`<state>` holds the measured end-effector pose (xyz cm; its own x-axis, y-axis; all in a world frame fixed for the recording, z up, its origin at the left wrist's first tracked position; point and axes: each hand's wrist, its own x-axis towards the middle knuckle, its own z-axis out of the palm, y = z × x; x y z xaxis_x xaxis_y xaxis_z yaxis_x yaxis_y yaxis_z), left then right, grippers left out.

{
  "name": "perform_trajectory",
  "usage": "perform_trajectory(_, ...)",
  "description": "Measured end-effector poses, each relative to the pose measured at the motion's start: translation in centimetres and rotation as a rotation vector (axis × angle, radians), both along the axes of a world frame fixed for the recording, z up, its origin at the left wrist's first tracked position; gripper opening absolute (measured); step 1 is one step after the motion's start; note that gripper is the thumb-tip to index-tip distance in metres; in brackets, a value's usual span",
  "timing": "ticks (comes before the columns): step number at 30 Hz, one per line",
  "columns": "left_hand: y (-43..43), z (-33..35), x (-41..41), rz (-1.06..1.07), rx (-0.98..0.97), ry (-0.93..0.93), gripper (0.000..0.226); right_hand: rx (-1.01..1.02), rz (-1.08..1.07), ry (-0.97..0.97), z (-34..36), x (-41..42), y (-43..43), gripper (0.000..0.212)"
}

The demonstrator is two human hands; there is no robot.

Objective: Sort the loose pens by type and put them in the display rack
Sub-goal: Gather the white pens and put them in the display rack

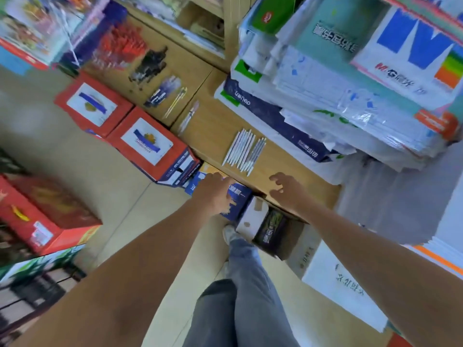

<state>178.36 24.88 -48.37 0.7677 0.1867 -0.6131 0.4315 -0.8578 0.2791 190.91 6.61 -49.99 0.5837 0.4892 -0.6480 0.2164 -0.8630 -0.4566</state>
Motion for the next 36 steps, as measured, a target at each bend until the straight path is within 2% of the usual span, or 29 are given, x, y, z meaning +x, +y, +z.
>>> perform_trajectory(6,3.8,-3.8,2.2,0.026,-0.005,0.039,0.049,-0.045,-0.004,0.038,-4.2,2.5,3.2,0.047)
perform_trajectory(15,5.8,-10.3,8.0,-0.106,-0.050,-0.010,0.056,-0.044,-0.031,0.063,-10.7,4.4,7.4,0.058)
perform_trajectory(19,6.0,-13.8,10.7,-0.197,-0.039,-0.049,0.054,-0.040,-0.082,-0.012,-14.0,4.6,8.8,0.064)
perform_trajectory(24,6.4,-16.8,12.6,-0.318,-0.021,-0.098,0.051,-0.080,-0.108,-0.111,-16.1,5.2,9.9,0.058)
perform_trajectory(30,7.0,-18.1,13.5,-0.319,0.002,-0.214,0.030,-0.120,-0.188,-0.221,-16.6,5.5,10.0,0.041)
perform_trajectory(33,7.2,-18.7,13.9,-0.302,0.019,-0.243,0.019,-0.161,-0.187,-0.280,-17.1,5.6,9.7,0.041)
perform_trajectory(36,7.2,-19.4,14.3,-0.272,0.026,-0.308,0.019,-0.150,-0.225,-0.320,-17.4,6.0,9.5,0.044)
